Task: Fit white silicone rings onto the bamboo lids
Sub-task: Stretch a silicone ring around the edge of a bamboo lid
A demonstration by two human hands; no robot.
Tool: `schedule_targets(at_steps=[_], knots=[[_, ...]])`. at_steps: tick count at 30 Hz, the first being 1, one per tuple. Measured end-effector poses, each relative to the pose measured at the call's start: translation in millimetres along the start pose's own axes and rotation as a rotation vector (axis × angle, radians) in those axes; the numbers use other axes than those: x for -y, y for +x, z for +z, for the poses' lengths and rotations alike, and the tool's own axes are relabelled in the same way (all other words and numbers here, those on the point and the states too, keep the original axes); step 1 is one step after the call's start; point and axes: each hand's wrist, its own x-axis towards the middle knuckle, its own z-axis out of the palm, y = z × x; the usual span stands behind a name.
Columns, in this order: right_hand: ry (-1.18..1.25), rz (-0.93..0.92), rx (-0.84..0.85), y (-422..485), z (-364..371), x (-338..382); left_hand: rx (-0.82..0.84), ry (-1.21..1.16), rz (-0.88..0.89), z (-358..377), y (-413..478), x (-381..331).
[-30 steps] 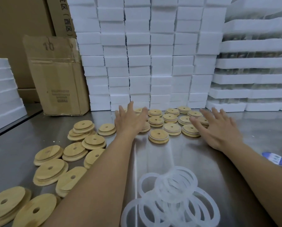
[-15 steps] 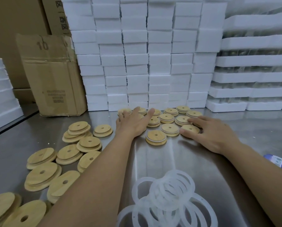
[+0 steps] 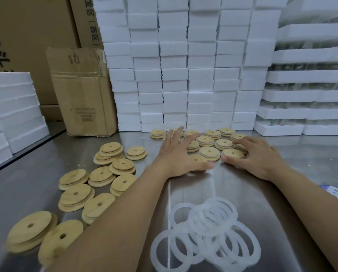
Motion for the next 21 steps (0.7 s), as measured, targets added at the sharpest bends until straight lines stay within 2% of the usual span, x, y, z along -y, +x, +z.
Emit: schedule_targets(at_steps=[4,13,18,21], knots=[[0.123,-0.054,-0.005,-2,-2,4,-0.029,-0.060,0.006,-5,-4,-2],[0.114,-0.088,-0.045,-3,-4,6,0.011,0.046,-0.024,-6,3,-5],[0.073,-0.072,-0.240,-23,-12,10,-0.057,-0.009,0.006,-14,-18,-15],[-0.001,-0.018,-0.245,-46,-18,14,-0.075,-0.147,-0.034,-18,-40,-29]])
